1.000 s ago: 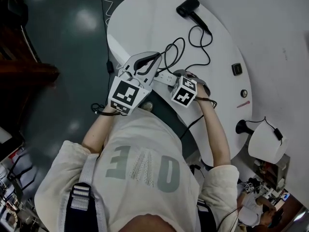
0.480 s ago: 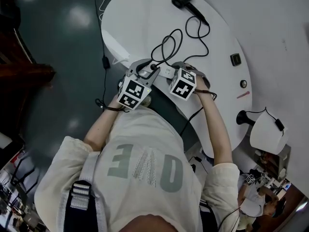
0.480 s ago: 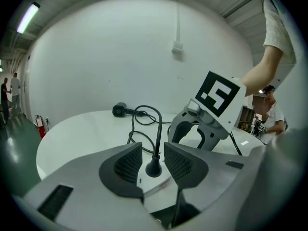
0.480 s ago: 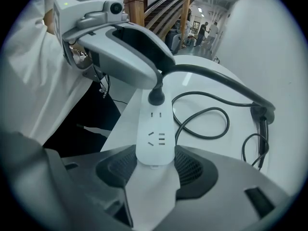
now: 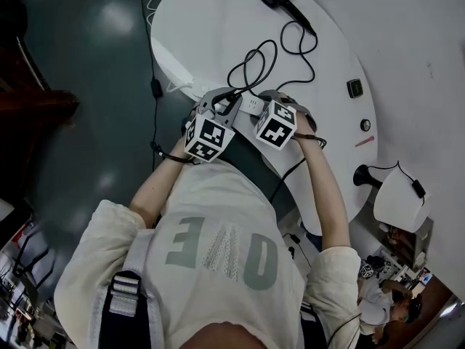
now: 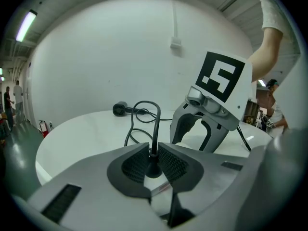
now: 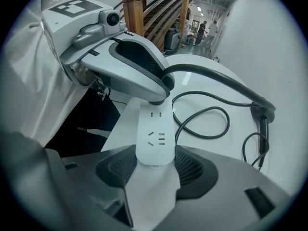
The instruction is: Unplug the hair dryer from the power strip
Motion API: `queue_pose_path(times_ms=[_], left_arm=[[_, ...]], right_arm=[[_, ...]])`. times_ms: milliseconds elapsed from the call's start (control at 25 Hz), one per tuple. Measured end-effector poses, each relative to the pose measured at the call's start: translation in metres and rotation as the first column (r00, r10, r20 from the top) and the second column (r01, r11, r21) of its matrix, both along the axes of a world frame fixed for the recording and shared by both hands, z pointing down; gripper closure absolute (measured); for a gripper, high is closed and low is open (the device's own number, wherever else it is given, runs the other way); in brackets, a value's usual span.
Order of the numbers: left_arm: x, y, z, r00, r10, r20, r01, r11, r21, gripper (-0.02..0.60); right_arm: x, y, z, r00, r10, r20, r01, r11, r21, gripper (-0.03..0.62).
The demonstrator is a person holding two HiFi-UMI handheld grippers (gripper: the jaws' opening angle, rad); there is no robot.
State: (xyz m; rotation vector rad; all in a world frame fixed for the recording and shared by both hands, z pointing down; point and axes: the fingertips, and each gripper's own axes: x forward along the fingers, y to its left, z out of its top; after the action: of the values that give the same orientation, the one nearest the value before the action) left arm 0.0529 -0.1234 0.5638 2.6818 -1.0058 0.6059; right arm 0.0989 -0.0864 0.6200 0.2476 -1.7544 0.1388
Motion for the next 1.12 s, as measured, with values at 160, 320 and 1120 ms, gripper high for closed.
queue_pose_path(times_ms=[160,320,1120], left_arm=[[0.000,0.000,0.000,1.000,0.005,0.016,-0.005,1.000,0.004,0.525],[0.000,0.000,-0.003,1.000,0.016,-0.003,-0.016,0.999,-0.034,0.528],[-0.014,-0.075,-0.209,0.900,0.073,-0.429,0.050,0.962,0.269,0.537]], right_arm=[[-0.001,0.001,0.000,1.000,-0.003,-0.008,0.003,1.000,-0.003,0.342],[-0.001,-0.001,0.000,1.000,-0.009,-0.018,0.009,1.000,-0.008,0.342],[0.002,0.001,0.005,0.994,-0.058,-0.090,0.050,0.994,-0.093,0.341]])
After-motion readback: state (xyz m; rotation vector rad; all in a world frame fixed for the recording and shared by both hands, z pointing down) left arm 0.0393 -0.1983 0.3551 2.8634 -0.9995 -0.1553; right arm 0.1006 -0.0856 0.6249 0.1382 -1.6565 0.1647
